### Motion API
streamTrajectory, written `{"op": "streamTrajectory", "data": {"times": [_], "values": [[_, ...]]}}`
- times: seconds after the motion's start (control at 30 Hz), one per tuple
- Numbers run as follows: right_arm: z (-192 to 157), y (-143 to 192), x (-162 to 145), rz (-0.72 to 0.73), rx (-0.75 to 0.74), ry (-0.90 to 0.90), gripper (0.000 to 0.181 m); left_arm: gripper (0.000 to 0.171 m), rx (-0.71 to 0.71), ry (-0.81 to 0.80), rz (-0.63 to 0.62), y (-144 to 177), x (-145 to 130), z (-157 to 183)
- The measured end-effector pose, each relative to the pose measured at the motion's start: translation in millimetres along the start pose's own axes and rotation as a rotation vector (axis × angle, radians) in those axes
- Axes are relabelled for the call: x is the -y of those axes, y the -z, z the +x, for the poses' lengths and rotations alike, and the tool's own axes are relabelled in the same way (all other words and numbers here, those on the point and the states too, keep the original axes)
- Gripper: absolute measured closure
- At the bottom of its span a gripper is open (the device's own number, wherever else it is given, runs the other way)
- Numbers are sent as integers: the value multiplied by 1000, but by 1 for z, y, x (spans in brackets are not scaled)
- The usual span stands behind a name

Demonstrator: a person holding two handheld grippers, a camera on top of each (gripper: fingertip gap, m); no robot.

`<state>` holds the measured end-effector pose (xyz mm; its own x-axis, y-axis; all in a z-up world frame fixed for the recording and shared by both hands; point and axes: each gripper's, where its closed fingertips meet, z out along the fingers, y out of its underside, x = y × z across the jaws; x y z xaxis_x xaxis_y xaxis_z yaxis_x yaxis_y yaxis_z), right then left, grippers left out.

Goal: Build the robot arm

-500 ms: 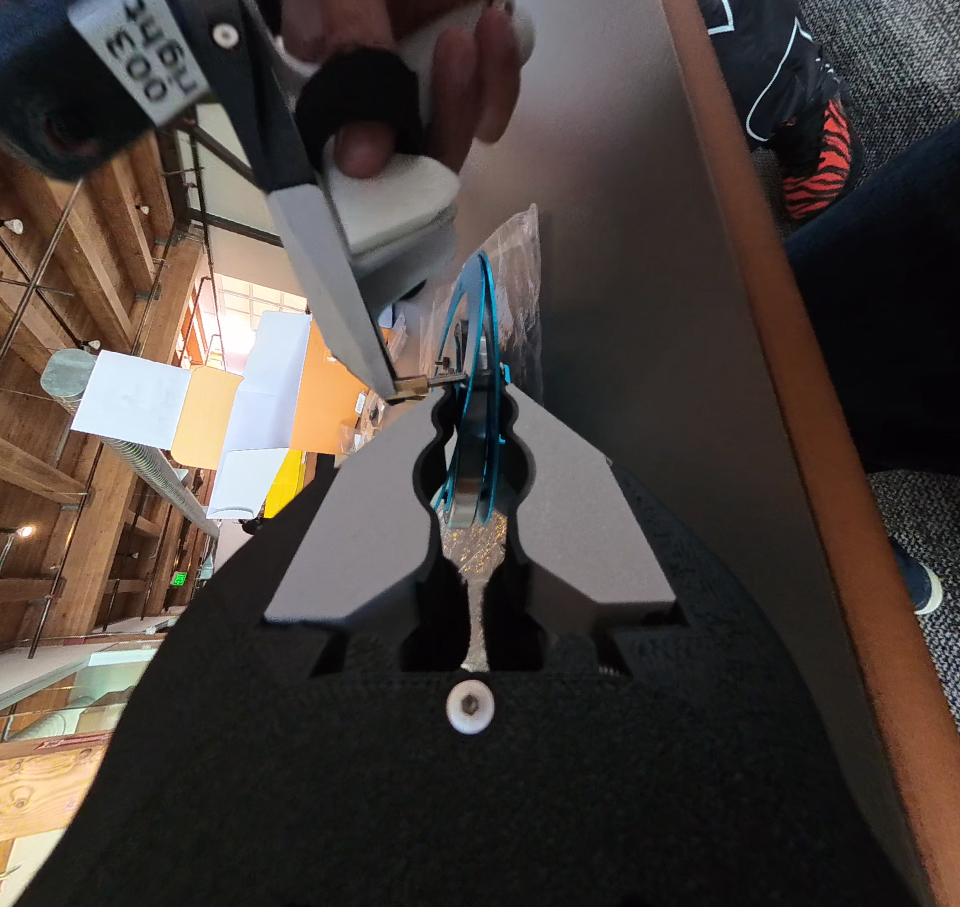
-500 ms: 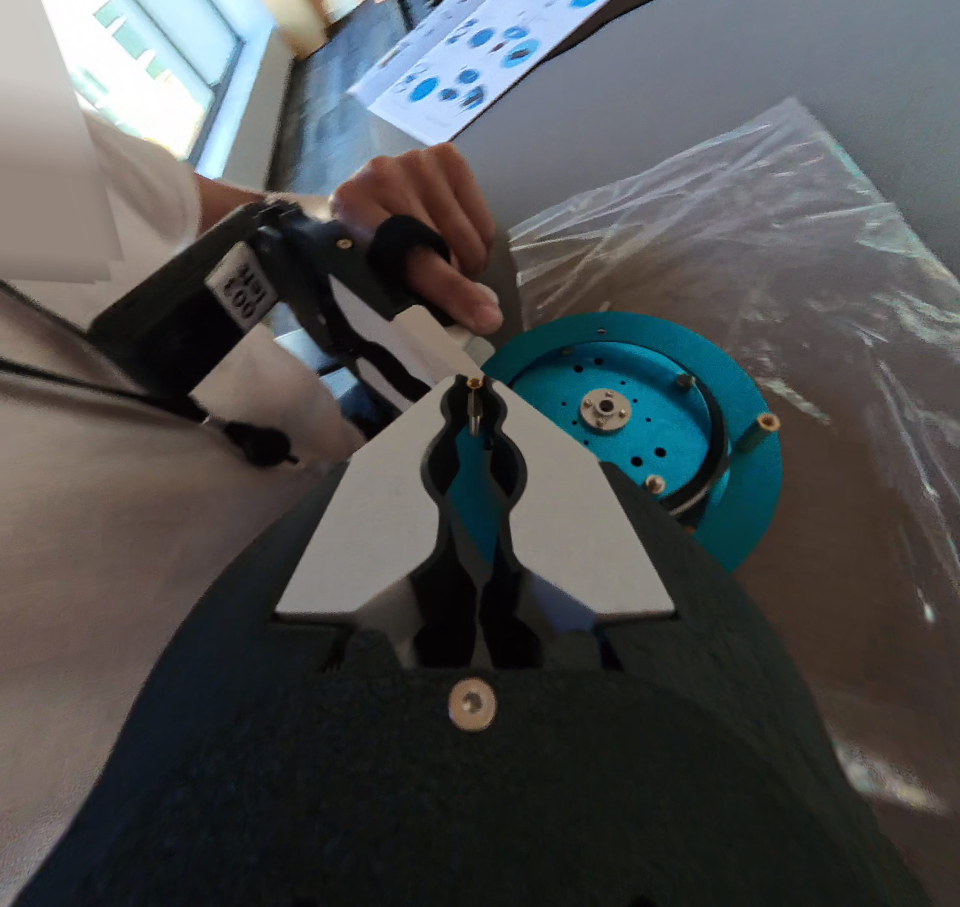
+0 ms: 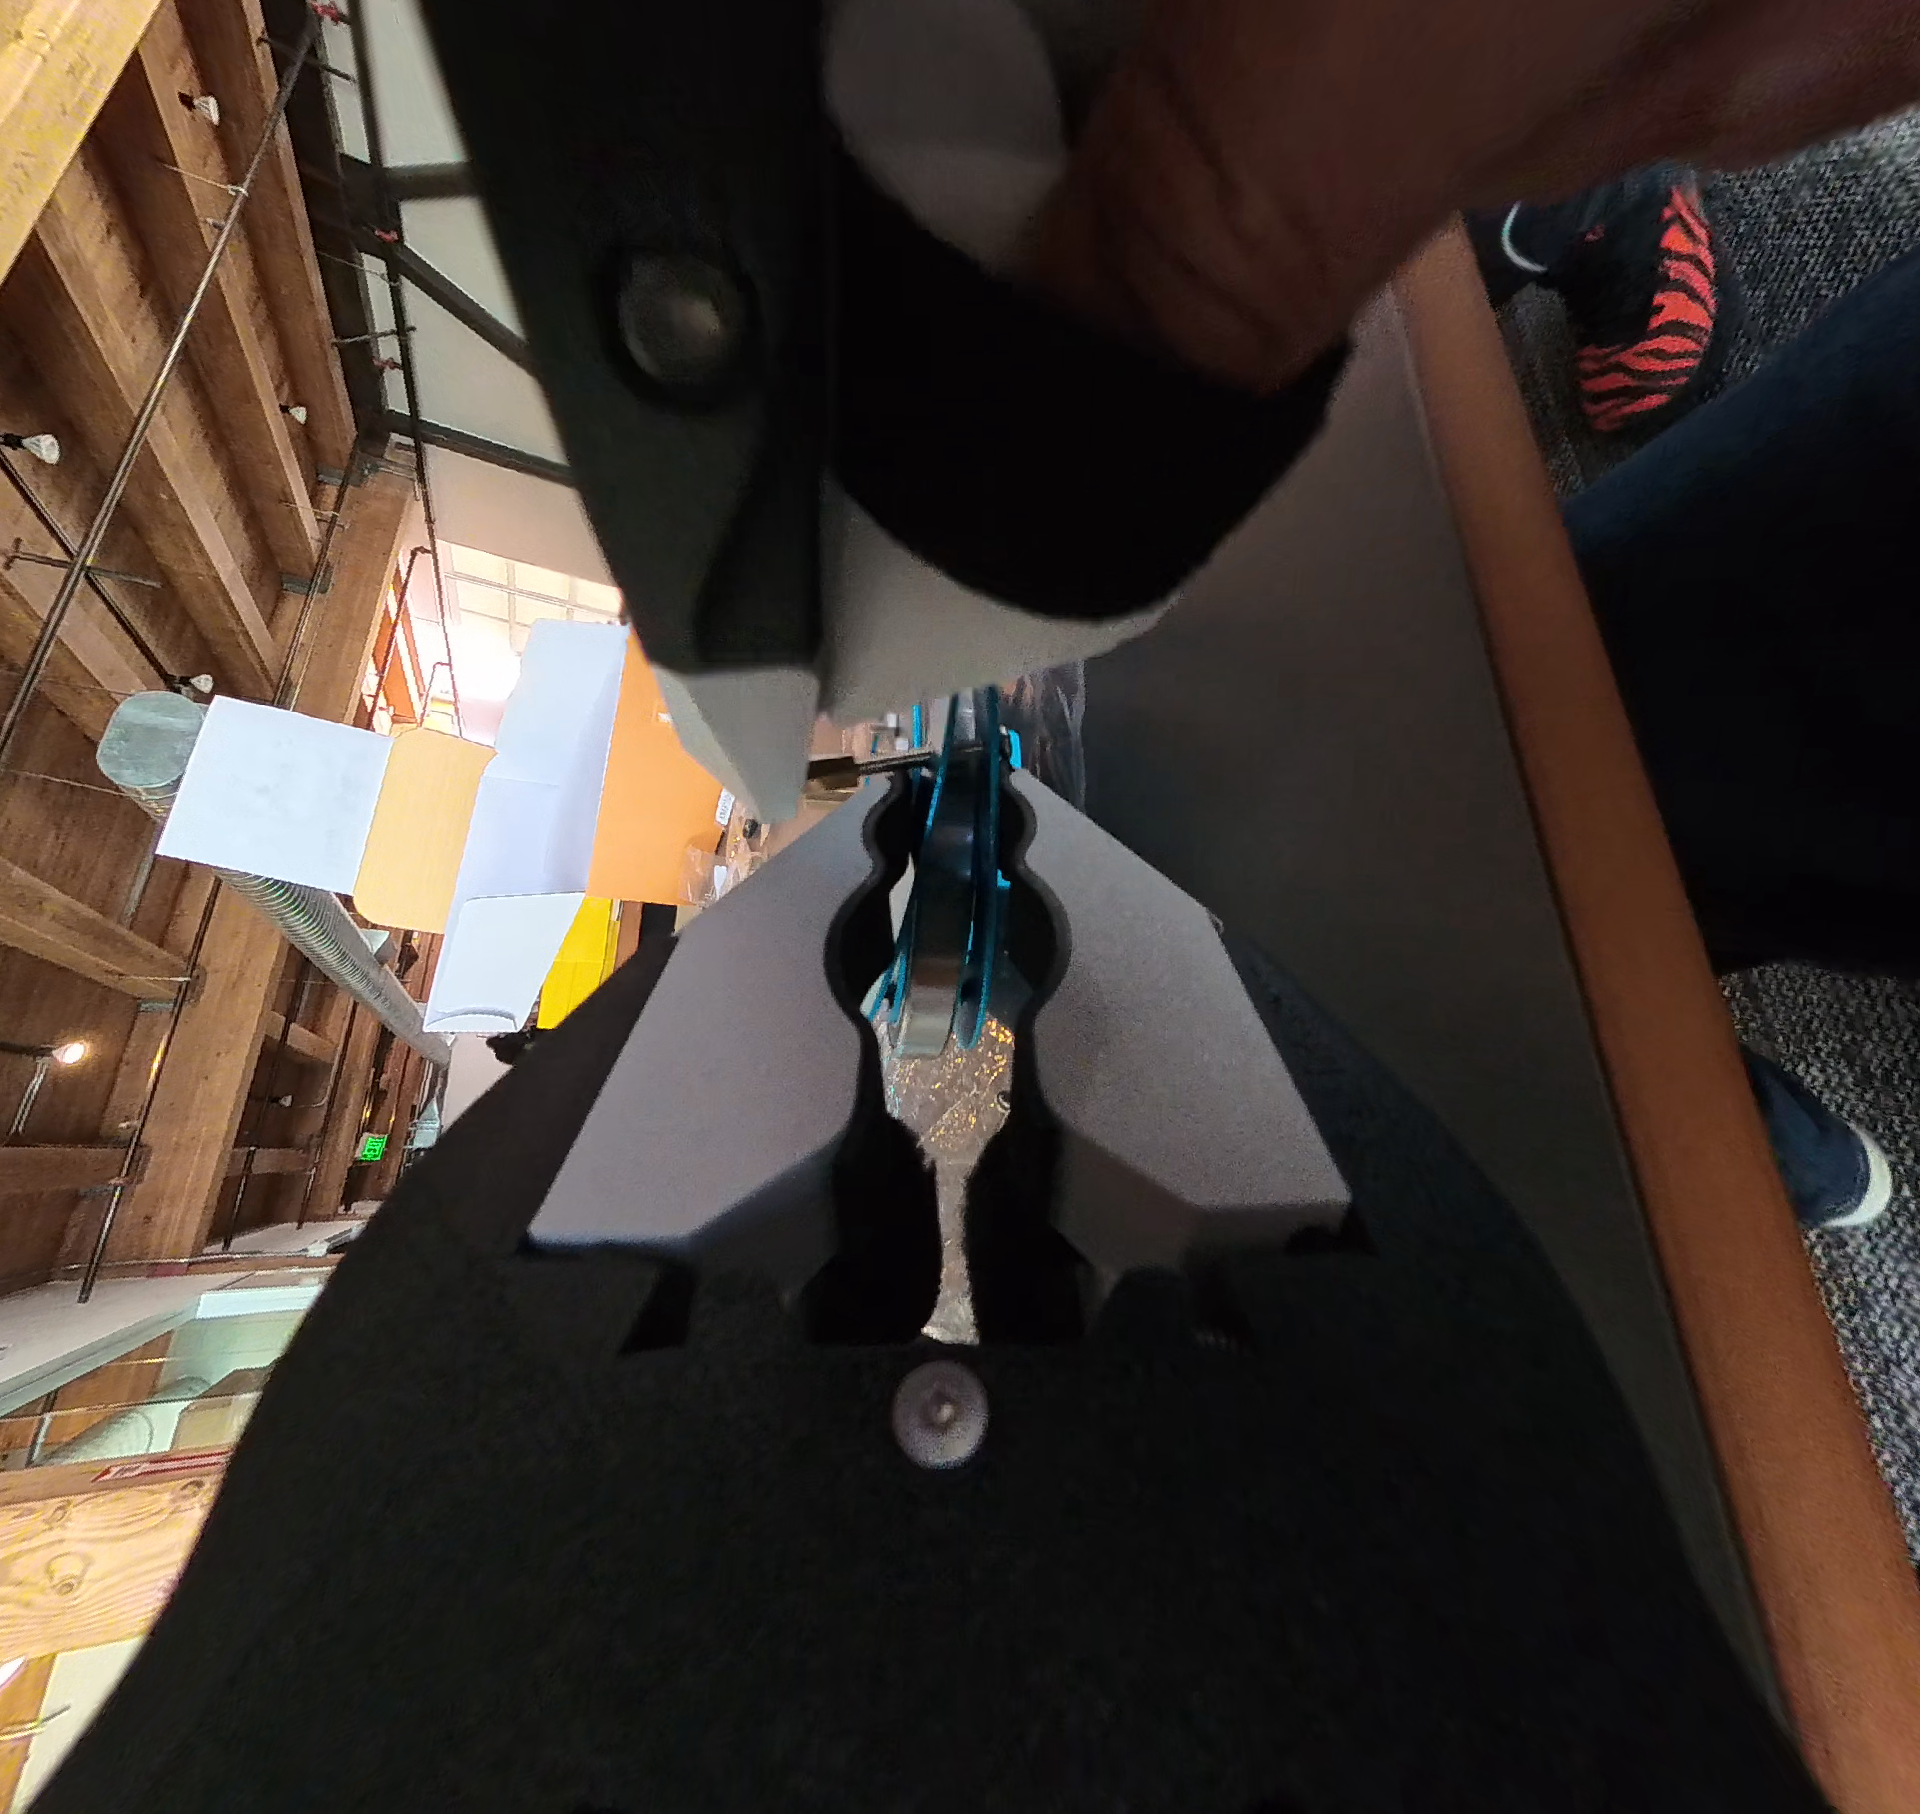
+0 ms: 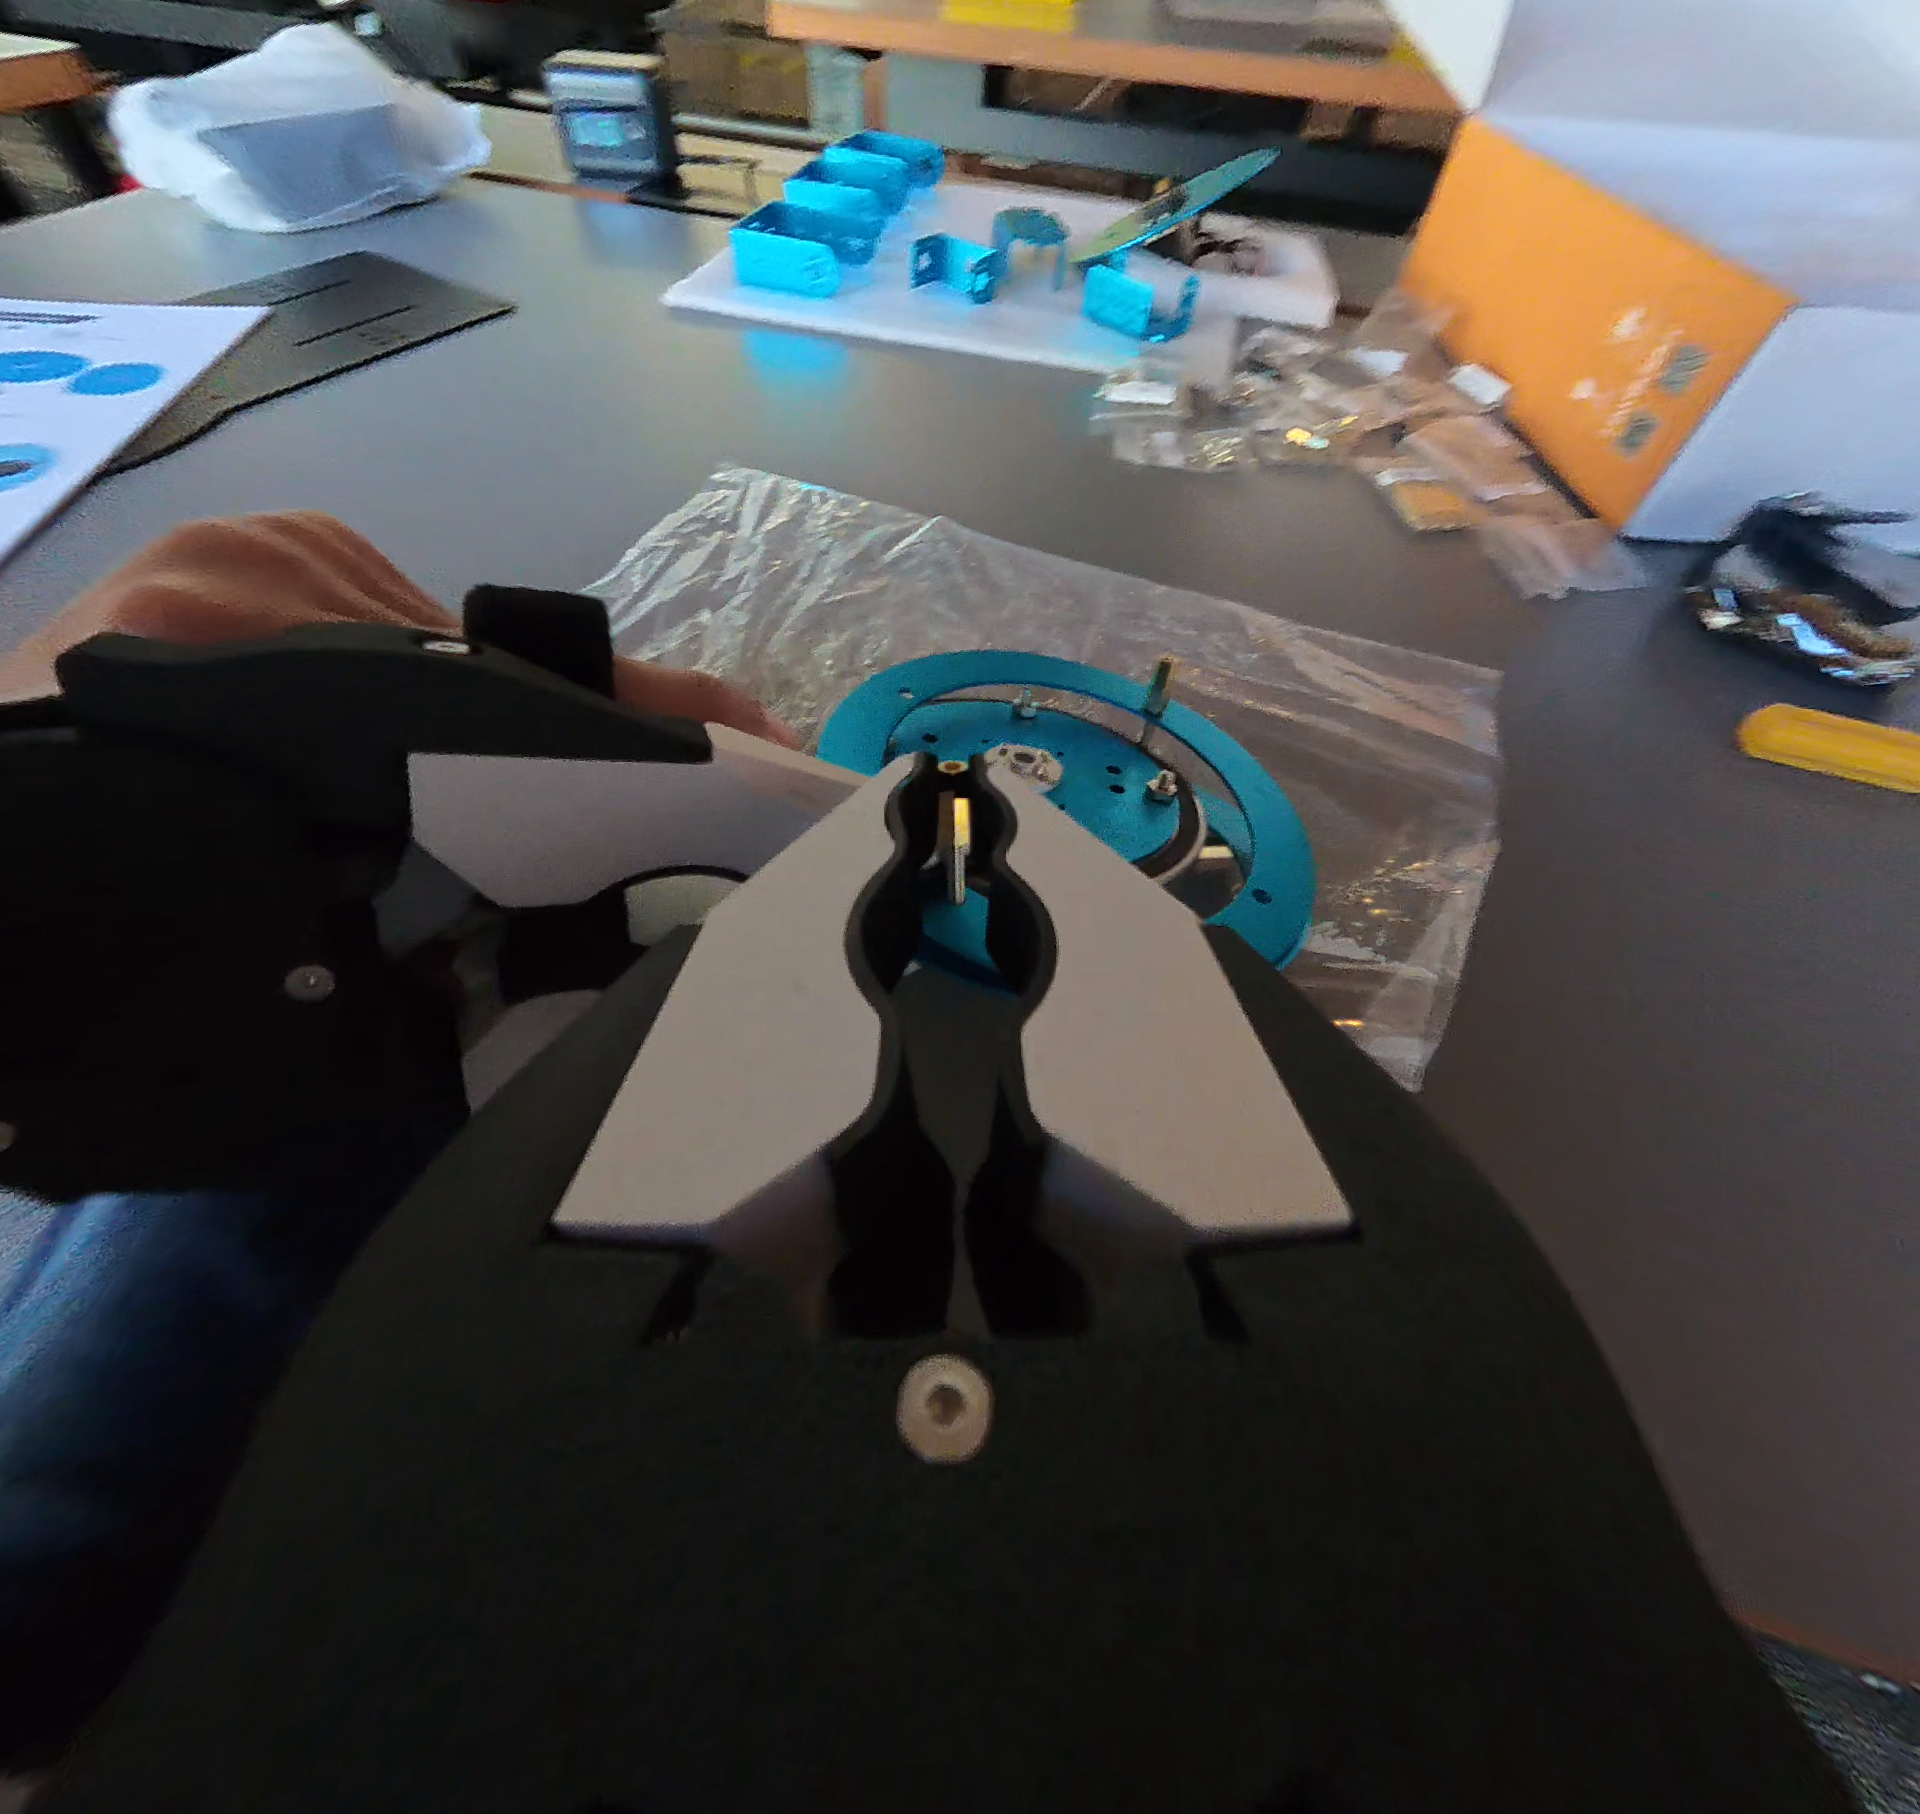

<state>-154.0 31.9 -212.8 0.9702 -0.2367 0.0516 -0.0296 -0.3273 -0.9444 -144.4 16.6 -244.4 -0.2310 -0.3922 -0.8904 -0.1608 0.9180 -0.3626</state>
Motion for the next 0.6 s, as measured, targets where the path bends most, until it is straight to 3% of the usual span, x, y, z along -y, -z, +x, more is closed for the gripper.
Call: {"op": "streamTrajectory", "data": {"times": [0.1, 0.27, 0.37, 0.43, 0.5, 0.6], "values": [[1, 0, 0, 34, -52, -30, 176, 157, 1, -6, -2, 0, 0, 0], [2, 0, 1, 11, 47, -75, 176, 157, -2, 1, 3, -1, 0, -1], [5, 5, 8, 3, 246, -5, 162, 157, -4, 3, 8, 0, 0, -1], [8, 8, 0, -87, 436, 65, 158, 157, -5, 1, 12, 1, 0, -1], [10, 10, -11, -196, 636, 74, 142, 157, -5, -8, 18, 1, 1, 0], [5, 15, -4, -194, 927, 82, 144, 157, -8, -14, 32, 2, 3, 1]]}}
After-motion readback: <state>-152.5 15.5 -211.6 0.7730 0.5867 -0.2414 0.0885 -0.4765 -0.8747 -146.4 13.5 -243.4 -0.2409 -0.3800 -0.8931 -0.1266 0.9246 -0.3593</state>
